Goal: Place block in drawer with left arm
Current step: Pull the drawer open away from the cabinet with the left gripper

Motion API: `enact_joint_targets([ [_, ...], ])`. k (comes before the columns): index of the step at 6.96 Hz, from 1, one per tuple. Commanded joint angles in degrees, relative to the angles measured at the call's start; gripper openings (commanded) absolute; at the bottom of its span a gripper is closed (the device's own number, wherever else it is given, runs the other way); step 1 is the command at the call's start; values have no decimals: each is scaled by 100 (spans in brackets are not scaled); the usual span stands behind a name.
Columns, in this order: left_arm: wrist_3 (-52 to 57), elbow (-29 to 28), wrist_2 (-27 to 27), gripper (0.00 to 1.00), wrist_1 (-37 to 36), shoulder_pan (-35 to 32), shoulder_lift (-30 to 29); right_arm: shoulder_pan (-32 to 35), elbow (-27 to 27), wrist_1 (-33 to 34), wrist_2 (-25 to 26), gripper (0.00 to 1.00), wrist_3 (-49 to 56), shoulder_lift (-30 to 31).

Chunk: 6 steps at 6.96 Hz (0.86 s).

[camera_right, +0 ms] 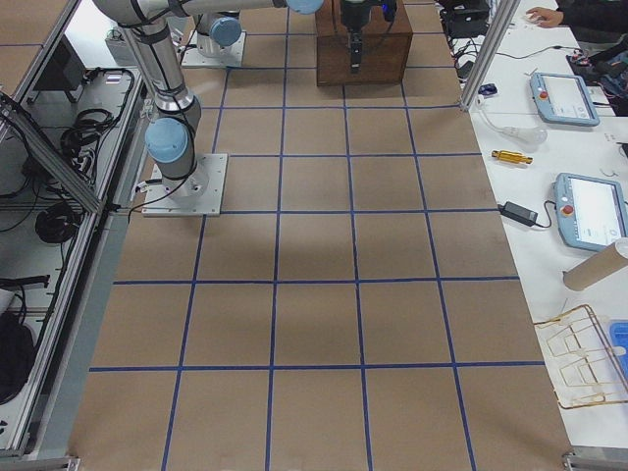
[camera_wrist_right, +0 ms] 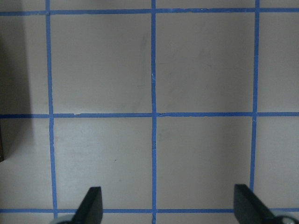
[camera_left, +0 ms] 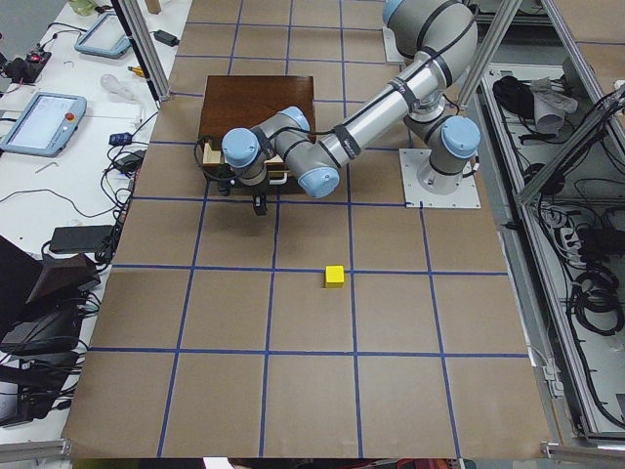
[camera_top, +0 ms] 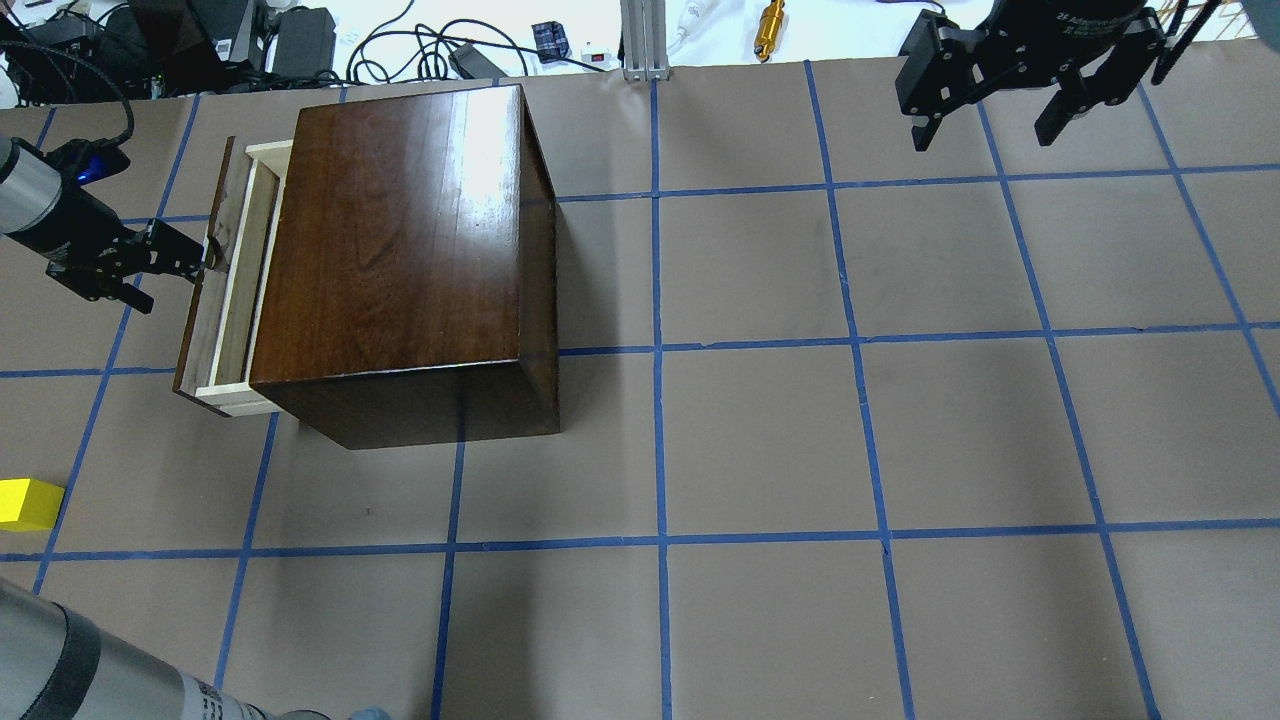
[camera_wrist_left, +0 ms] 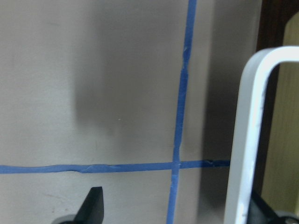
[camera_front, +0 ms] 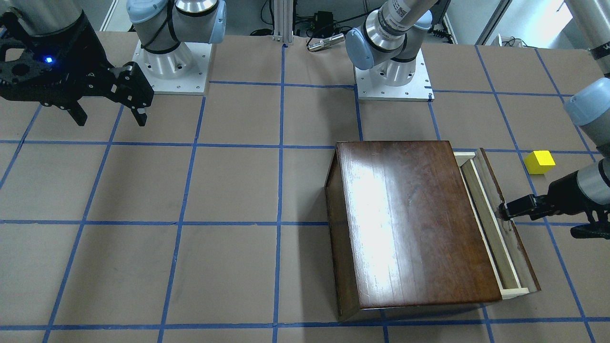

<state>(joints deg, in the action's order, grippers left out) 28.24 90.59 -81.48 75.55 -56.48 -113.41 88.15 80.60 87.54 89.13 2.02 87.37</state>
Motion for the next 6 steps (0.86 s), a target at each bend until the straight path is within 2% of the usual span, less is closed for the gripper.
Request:
enact_joint_targets([
  [1,15,2,-96,100,-6,164,-15,0,0,0,8,100,0,8],
  [6,33,-7,-96,100,56,269,73,0,0,0,-1,100,0,0],
])
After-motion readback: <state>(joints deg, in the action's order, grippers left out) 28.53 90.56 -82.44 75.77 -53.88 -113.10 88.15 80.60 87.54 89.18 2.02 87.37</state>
